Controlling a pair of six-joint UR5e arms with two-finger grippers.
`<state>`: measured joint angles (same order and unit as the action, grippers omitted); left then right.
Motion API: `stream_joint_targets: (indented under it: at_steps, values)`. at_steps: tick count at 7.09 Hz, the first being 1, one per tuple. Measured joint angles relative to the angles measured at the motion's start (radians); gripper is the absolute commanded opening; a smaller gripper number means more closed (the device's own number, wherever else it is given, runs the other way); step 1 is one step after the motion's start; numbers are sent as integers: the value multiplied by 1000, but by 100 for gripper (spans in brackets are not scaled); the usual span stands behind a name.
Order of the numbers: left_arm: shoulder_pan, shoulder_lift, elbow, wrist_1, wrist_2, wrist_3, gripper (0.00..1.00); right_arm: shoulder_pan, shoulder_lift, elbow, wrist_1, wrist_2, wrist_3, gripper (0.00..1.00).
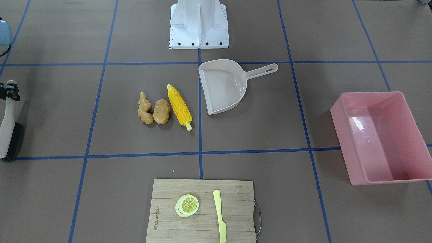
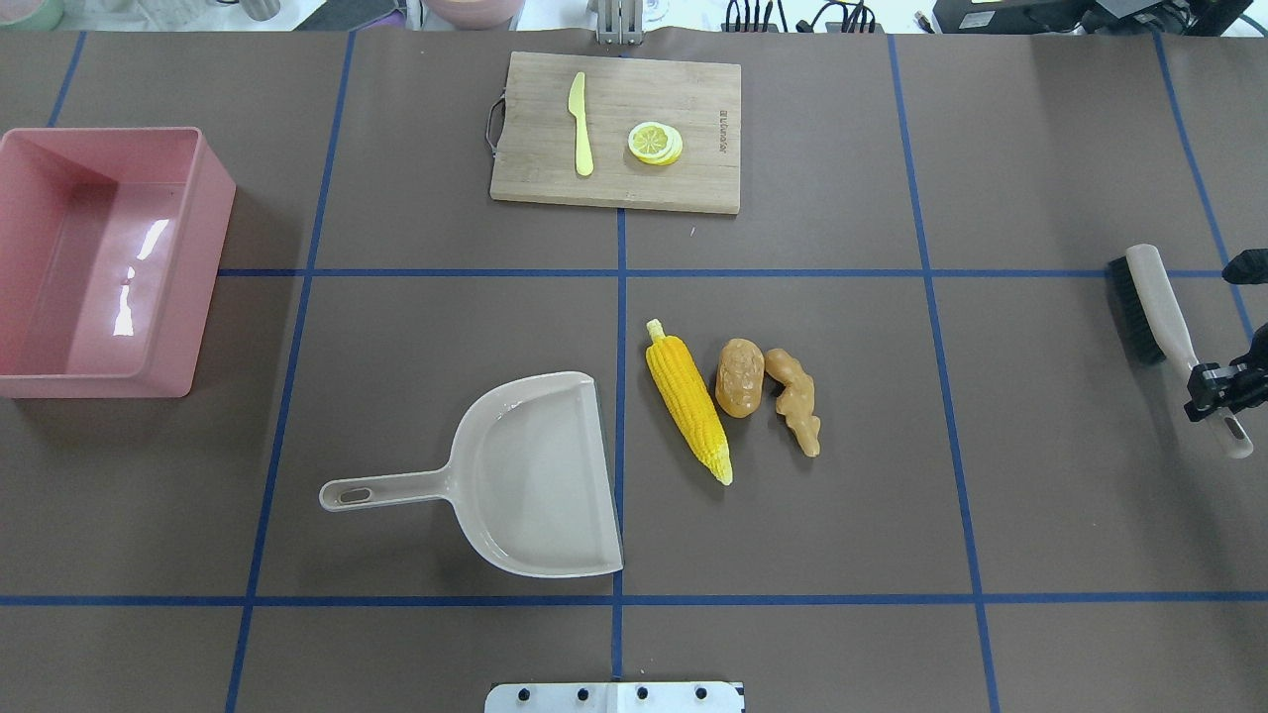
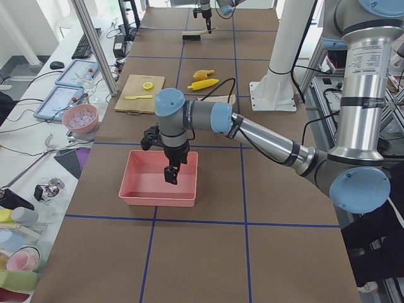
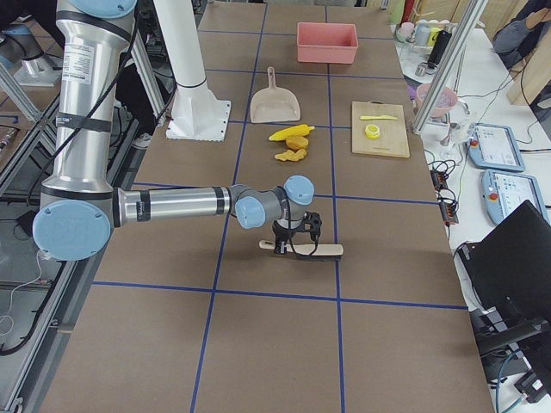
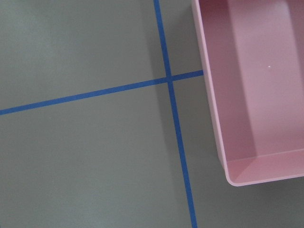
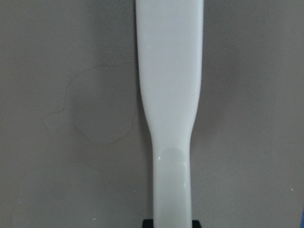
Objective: Sweep and dump trash into bin
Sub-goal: 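Grasp the white brush handle with the right gripper while the left moves to the dustpan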
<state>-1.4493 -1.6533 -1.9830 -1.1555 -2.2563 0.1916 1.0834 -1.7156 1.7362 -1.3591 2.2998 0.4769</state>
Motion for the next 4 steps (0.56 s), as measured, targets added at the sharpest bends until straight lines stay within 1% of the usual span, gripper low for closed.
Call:
stream_joint_targets:
  at_steps: [1, 2, 3, 4]
  values:
    - [79, -102, -11, 91, 3, 0, 100, 1, 2, 9, -1, 2, 0, 0]
    - [128, -193, -25, 169, 1, 2, 100, 5, 10, 17, -1, 10, 0, 0]
    - [194, -258, -41, 208, -4, 2, 100, 13, 24, 20, -1, 23, 0, 0]
    - [299, -315, -47, 221, -3, 0, 100, 24, 34, 26, -1, 35, 0, 0]
